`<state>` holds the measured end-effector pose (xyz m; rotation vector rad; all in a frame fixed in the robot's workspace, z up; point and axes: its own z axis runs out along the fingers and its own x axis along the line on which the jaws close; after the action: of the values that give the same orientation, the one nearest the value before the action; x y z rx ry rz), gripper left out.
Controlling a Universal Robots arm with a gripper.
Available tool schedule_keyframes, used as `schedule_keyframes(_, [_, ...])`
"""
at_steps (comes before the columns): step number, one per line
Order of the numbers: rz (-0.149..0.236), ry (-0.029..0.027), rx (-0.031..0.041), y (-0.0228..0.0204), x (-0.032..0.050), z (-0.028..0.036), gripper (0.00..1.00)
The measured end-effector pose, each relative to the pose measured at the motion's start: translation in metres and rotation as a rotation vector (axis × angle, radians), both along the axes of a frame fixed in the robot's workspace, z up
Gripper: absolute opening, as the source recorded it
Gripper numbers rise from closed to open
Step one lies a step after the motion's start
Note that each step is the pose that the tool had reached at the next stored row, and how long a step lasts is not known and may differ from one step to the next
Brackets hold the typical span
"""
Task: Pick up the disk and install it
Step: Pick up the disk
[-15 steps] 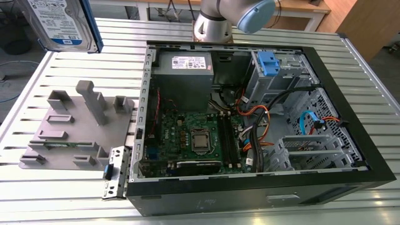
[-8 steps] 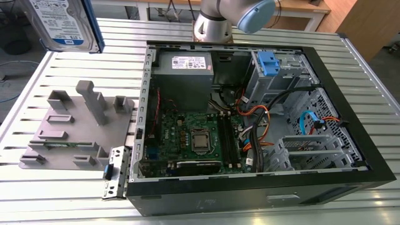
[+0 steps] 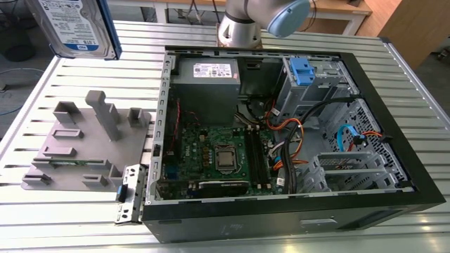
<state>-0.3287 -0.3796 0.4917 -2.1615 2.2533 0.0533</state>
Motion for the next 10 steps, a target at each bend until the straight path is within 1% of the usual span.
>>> schedule_keyframes(10, [0.000,0.0000,0.0000,0.0000,0.0106,0.0000,0.35])
